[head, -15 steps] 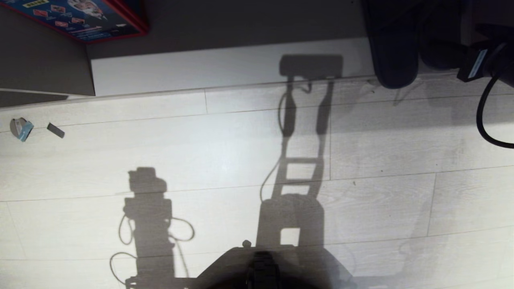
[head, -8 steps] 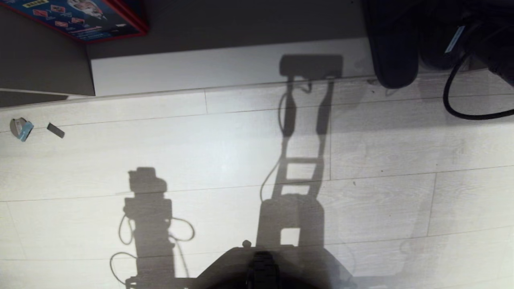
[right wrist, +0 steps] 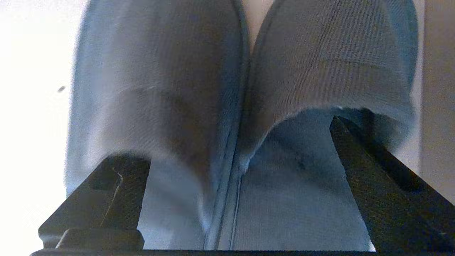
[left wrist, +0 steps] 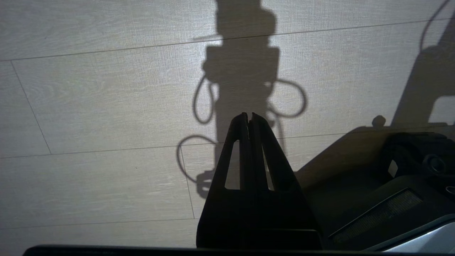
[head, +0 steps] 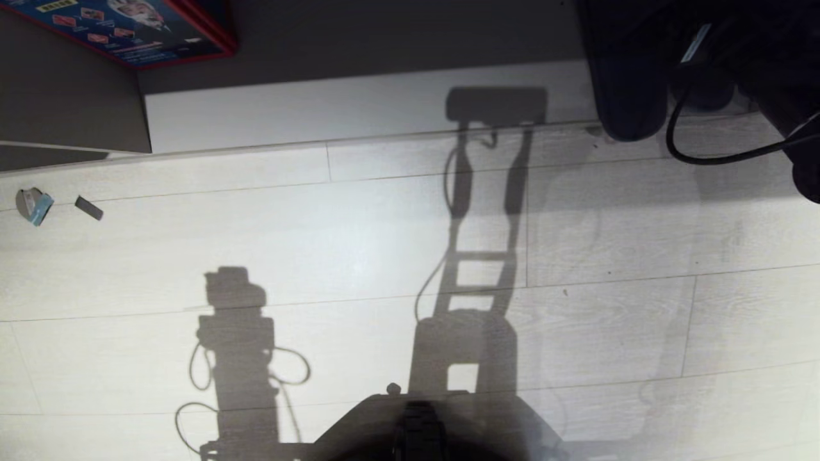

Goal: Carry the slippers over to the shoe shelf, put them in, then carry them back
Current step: Pick up the slippers in the shoe cabinet

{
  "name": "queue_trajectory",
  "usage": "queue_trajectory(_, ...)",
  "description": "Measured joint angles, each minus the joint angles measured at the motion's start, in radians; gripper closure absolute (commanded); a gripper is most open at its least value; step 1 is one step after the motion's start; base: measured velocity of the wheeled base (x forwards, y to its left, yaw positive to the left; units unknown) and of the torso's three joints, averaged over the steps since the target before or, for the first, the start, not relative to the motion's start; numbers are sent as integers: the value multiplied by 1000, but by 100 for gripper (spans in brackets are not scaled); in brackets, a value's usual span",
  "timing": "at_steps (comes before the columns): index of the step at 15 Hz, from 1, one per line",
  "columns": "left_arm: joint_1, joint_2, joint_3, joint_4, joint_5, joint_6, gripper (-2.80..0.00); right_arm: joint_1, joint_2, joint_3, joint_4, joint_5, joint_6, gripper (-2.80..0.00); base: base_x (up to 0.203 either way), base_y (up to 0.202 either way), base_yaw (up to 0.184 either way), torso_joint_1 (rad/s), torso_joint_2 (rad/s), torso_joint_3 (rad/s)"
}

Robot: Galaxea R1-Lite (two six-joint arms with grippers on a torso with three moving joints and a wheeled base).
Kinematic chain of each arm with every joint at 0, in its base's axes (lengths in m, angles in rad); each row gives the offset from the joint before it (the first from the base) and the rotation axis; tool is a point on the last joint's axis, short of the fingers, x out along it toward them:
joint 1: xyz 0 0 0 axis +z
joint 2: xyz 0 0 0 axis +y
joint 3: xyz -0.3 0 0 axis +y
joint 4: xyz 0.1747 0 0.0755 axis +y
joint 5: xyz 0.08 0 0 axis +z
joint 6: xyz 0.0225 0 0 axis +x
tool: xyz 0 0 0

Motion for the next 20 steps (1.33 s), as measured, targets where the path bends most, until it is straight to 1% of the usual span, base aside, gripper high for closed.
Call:
queue_trajectory(6, 0, 0, 0, 0, 0, 0, 0, 5, 138, -195, -66, -2, 74, -280, 0, 0, 0, 0, 0, 0)
queue_trajectory(7, 0, 0, 0, 0, 1, 0, 0, 5, 157, -218, -76, -2, 79, 0, 0, 0, 0, 0, 0, 0)
queue_trajectory(9, 0, 0, 0, 0, 0, 0, 0, 5, 191, -255, -103, -1, 107, 0, 0, 0, 0, 0, 0, 0)
queue_trajectory(12, 0, 0, 0, 0, 0, 0, 0, 5, 210, -270, -111, 2, 111, 0, 0, 0, 0, 0, 0, 0)
queue_trajectory(17, 0, 0, 0, 0, 0, 0, 0, 5, 195, -267, -99, 12, 113, 0, 0, 0, 0, 0, 0, 0)
queue_trajectory(20, 0, 0, 0, 0, 0, 0, 0, 10, 148, -230, -71, 13, 116, 0, 0, 0, 0, 0, 0, 0)
